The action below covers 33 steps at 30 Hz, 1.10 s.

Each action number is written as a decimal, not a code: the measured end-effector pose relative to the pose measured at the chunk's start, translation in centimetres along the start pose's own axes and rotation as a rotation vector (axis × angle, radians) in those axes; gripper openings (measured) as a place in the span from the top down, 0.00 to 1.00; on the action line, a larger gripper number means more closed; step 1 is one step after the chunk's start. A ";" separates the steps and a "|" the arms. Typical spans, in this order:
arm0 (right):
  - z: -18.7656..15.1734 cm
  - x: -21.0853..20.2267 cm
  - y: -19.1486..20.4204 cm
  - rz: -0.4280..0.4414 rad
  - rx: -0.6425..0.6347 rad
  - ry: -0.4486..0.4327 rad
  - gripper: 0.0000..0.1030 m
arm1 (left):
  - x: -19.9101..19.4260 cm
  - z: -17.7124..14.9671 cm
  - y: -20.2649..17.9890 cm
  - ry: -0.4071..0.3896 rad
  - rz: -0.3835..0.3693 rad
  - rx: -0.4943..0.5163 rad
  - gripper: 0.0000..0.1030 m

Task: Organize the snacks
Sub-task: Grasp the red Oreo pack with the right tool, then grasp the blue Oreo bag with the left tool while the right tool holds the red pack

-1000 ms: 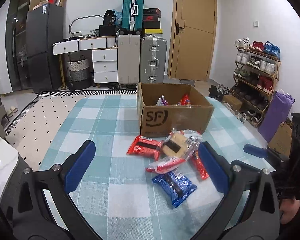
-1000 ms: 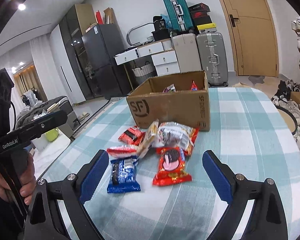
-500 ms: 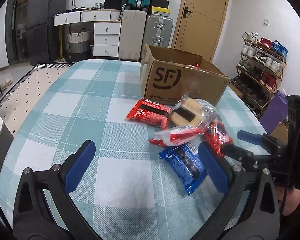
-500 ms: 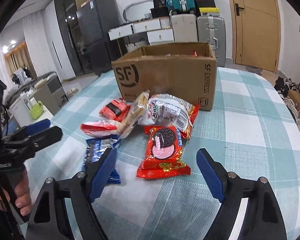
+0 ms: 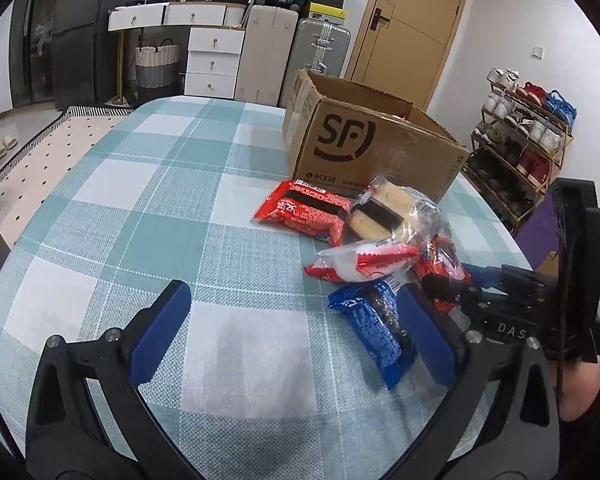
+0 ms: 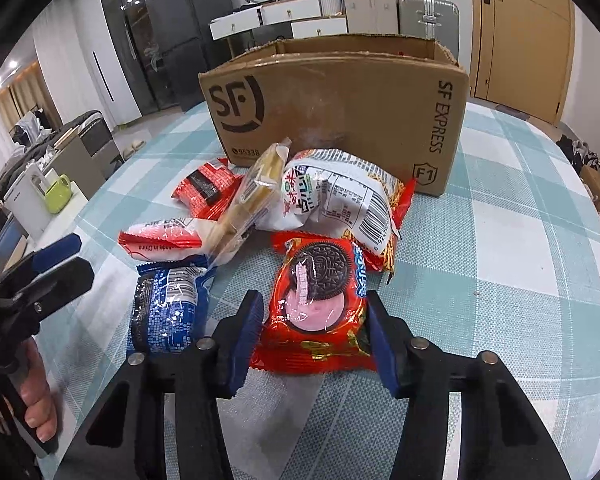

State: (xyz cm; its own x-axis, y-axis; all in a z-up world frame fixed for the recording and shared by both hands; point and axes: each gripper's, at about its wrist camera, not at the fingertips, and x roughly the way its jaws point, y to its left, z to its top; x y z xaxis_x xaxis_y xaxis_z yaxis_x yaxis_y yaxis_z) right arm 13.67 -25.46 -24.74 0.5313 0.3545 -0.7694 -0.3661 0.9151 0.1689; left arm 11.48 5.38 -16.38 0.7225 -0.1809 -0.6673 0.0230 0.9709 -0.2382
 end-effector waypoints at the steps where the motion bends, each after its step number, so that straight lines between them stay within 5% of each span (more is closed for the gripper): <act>1: -0.1 -0.1 0.0 0.002 0.002 -0.004 0.55 | 0.1 -0.1 0.0 0.006 0.000 -0.002 0.00; 15: -1.7 -4.9 -1.8 0.077 0.085 -0.203 0.57 | 1.6 0.0 0.0 0.055 0.005 -0.008 0.00; 29: -2.6 -6.7 -1.9 0.092 0.079 -0.284 0.56 | 2.5 0.0 -2.8 0.133 0.018 0.022 0.00; 33: -2.7 -6.9 -2.1 0.090 0.092 -0.295 0.56 | 3.9 0.3 -3.9 0.198 -0.033 0.010 0.00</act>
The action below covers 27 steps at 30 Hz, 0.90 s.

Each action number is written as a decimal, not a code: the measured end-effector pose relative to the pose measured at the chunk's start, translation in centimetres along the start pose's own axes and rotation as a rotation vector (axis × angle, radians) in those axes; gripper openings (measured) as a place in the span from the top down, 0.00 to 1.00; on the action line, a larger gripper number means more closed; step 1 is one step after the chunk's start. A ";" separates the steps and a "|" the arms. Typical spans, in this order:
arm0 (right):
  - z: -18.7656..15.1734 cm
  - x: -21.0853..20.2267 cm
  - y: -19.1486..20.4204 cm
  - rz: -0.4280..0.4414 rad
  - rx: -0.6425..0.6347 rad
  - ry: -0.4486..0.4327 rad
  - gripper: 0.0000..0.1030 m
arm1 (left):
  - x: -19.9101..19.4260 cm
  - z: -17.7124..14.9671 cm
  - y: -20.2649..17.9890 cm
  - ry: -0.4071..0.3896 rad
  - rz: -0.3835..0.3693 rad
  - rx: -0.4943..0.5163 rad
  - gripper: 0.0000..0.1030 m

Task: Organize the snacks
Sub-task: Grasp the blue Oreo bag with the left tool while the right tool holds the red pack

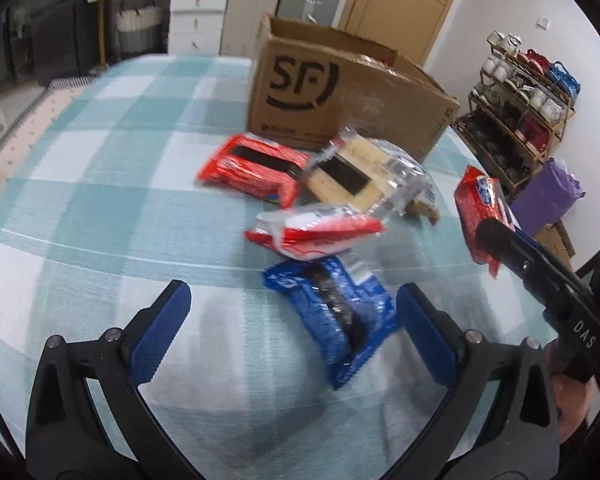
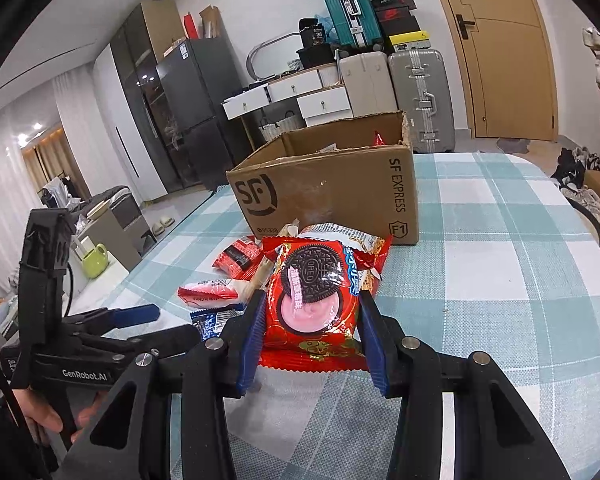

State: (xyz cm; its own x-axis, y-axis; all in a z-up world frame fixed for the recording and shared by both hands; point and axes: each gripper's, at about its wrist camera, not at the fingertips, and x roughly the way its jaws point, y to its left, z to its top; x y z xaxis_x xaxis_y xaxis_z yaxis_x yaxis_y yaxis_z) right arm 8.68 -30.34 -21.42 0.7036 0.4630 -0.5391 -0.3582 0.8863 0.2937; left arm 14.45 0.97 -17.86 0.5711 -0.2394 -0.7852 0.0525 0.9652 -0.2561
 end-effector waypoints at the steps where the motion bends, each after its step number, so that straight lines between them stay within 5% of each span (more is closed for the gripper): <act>1: 0.0 -0.1 0.1 0.000 -0.003 -0.003 0.56 | 0.5 0.1 -0.2 0.023 -0.005 -0.010 0.00; 17: 0.0 -0.4 -0.2 0.034 0.011 -0.027 0.56 | 3.5 0.8 -3.5 0.083 0.139 0.042 0.00; 27: 0.0 -0.5 -0.3 0.039 0.020 -0.039 0.56 | 3.1 0.3 -3.2 0.089 0.146 0.048 0.02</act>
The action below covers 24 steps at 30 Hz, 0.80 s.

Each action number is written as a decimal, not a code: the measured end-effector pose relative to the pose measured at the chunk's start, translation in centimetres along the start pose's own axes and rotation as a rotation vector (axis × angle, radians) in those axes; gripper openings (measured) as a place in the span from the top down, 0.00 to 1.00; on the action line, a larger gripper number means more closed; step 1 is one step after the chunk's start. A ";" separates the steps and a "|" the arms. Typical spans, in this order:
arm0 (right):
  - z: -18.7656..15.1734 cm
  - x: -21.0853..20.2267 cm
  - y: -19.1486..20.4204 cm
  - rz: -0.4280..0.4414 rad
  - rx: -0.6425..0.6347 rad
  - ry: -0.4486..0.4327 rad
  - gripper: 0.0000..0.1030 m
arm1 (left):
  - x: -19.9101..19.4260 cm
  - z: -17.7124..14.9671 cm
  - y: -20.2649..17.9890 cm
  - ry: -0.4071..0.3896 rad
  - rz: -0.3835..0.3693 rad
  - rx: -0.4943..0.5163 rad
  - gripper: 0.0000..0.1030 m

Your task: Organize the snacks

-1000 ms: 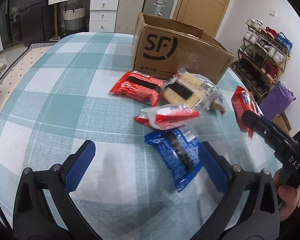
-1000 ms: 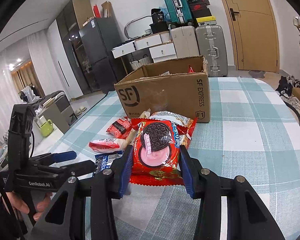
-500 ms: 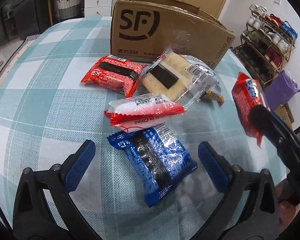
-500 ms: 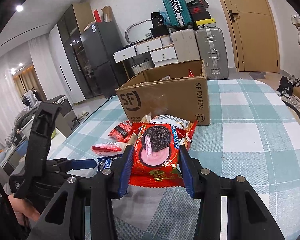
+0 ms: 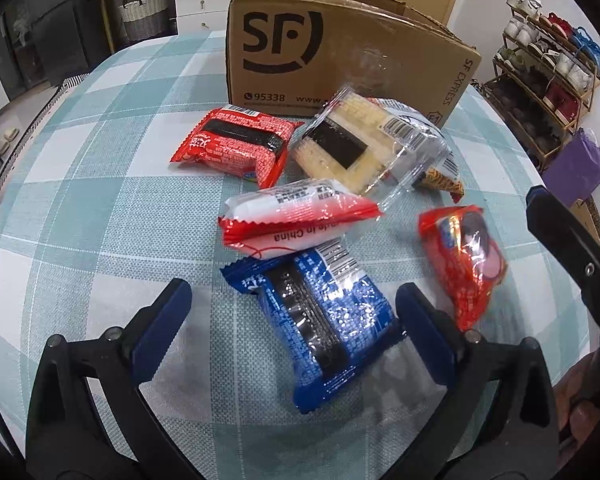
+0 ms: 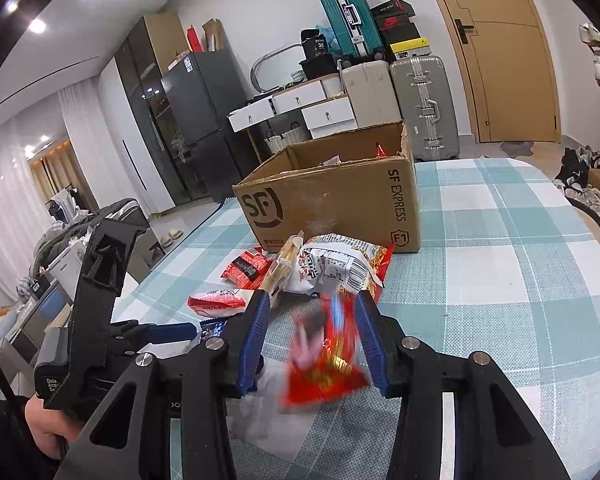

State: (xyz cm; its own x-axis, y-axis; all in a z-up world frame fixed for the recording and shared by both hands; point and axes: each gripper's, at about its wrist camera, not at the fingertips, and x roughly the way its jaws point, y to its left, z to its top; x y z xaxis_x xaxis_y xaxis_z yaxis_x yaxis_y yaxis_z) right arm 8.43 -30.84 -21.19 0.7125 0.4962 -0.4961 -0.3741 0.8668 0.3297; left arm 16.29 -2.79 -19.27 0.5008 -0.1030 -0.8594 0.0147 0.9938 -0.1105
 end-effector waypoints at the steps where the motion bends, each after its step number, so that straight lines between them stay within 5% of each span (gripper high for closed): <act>1: -0.1 0.0 0.0 0.000 -0.001 -0.001 0.56 | -0.1 0.0 0.1 0.001 -0.003 0.001 0.04; 5: -0.1 0.1 0.2 -0.005 -0.006 0.002 0.56 | -0.2 -0.2 0.8 -0.008 -0.008 0.013 0.14; 9: -0.1 0.1 -0.1 -0.006 0.007 0.001 0.56 | -0.8 -0.2 1.3 -0.019 -0.028 0.024 0.49; 11: -0.1 0.1 -0.3 -0.010 0.016 0.001 0.50 | -1.0 -0.3 1.7 -0.017 -0.034 0.034 0.57; 24: -0.3 0.8 0.1 -0.064 -0.002 0.061 0.48 | -3.8 -2.1 4.4 -0.033 -0.085 0.014 0.59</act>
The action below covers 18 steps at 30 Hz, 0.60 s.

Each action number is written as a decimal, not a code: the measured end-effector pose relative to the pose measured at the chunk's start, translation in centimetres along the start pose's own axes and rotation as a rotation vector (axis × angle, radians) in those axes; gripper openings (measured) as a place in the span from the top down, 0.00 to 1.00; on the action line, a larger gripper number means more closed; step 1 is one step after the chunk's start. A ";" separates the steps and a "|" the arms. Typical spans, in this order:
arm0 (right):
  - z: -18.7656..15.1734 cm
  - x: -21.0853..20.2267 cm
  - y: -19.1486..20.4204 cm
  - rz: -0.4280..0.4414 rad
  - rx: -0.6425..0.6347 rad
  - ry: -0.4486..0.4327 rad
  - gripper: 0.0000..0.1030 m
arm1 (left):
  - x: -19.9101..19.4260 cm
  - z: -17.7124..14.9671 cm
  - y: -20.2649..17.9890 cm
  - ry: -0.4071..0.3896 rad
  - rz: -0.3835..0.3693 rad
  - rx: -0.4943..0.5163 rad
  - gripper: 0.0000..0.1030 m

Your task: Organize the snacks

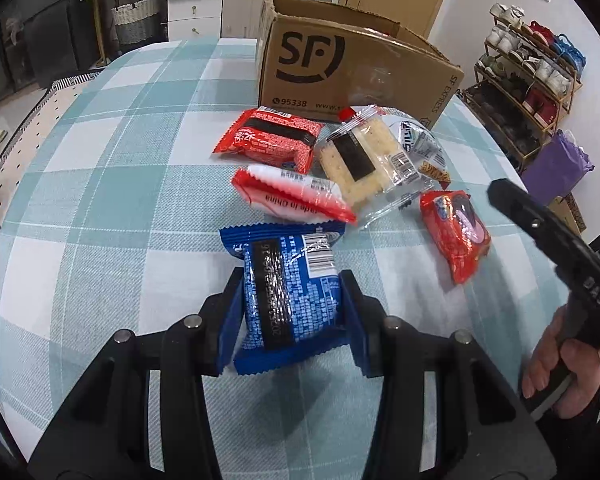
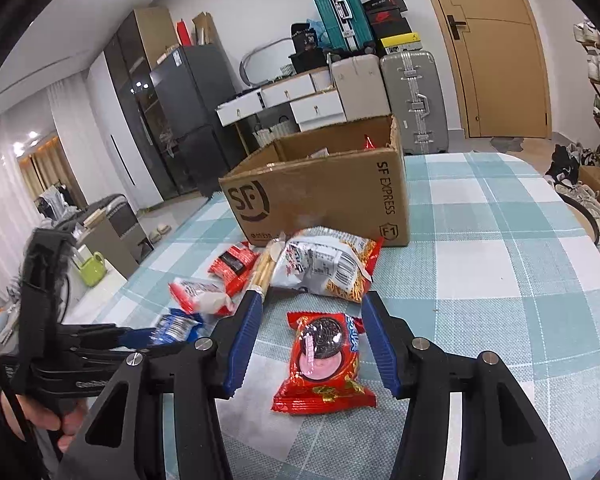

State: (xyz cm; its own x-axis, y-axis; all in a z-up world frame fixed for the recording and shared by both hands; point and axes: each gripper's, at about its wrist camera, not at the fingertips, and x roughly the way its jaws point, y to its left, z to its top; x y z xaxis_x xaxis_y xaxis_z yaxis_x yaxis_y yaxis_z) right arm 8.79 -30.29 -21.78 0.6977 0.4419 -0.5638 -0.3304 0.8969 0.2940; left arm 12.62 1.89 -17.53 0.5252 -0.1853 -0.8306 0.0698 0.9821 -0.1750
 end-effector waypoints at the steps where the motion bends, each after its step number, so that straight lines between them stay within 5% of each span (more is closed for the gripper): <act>1: -0.1 0.3 0.1 -0.007 -0.002 0.020 0.48 | -0.2 -0.1 0.2 -0.008 0.001 0.001 0.59; 18: -1.2 4.1 0.1 -0.097 -0.023 0.243 0.49 | -4.7 -3.0 3.9 -0.061 -0.054 -0.068 0.59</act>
State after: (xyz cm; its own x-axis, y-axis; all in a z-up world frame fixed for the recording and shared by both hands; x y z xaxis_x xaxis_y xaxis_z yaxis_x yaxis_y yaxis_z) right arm 10.88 -28.33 -24.96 0.5547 0.3425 -0.7583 -0.2856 0.9344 0.2130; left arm 7.91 6.53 -15.88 0.5732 -0.2338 -0.7853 0.0429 0.9657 -0.2562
